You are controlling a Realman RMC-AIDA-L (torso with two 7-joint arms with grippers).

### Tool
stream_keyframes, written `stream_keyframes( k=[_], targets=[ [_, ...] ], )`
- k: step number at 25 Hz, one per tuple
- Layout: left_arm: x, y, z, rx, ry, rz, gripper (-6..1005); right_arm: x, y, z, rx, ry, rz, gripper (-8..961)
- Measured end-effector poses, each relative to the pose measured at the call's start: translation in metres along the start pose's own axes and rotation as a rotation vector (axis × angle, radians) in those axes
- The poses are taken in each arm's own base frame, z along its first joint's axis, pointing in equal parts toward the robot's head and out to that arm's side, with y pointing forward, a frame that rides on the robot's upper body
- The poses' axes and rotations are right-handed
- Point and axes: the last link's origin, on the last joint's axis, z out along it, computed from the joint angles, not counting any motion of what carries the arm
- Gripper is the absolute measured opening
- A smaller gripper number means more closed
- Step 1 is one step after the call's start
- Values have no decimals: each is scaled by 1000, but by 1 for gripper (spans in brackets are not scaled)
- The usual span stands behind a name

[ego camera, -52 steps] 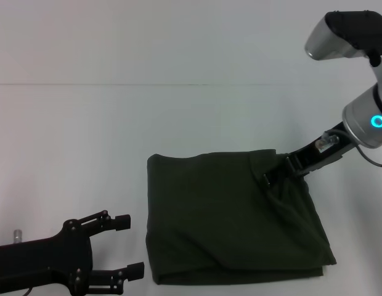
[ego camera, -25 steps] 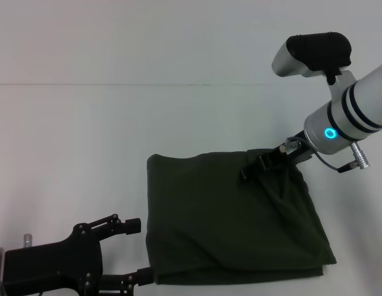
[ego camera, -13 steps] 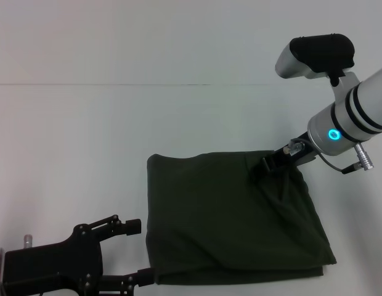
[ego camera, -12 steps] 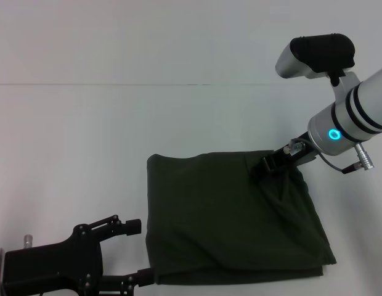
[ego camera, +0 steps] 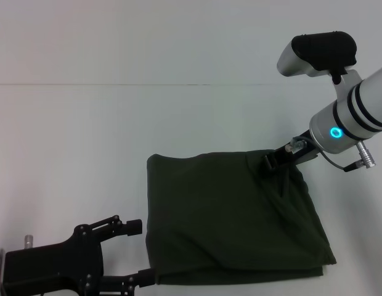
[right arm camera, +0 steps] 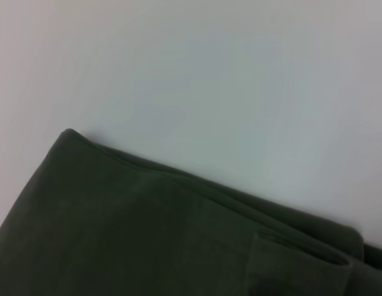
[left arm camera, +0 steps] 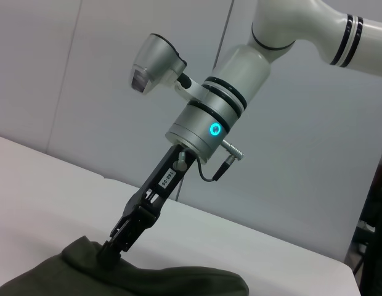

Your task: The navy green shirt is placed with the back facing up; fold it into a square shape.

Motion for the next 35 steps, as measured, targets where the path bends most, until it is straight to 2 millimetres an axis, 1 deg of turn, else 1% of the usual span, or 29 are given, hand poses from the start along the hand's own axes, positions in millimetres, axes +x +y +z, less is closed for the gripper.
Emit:
stream_keyframes(
  k=[3,11,22,27,35],
  targets=[
    [0,0,0,1,1,1,950,0,0,0,0,-1,-1,272],
    [1,-1,0,3,2,1,949,1,1,0,-8,7,-15,181],
    [1,-1,-1,5,3,2,949,2,2,0,-14,16,-27,323],
    [1,0,0,4,3,1,949,3,5,2,-20,24,-40,363],
    [0,0,-1,5,4,0,950,8,5,8,-34,41,-35,357]
  ],
)
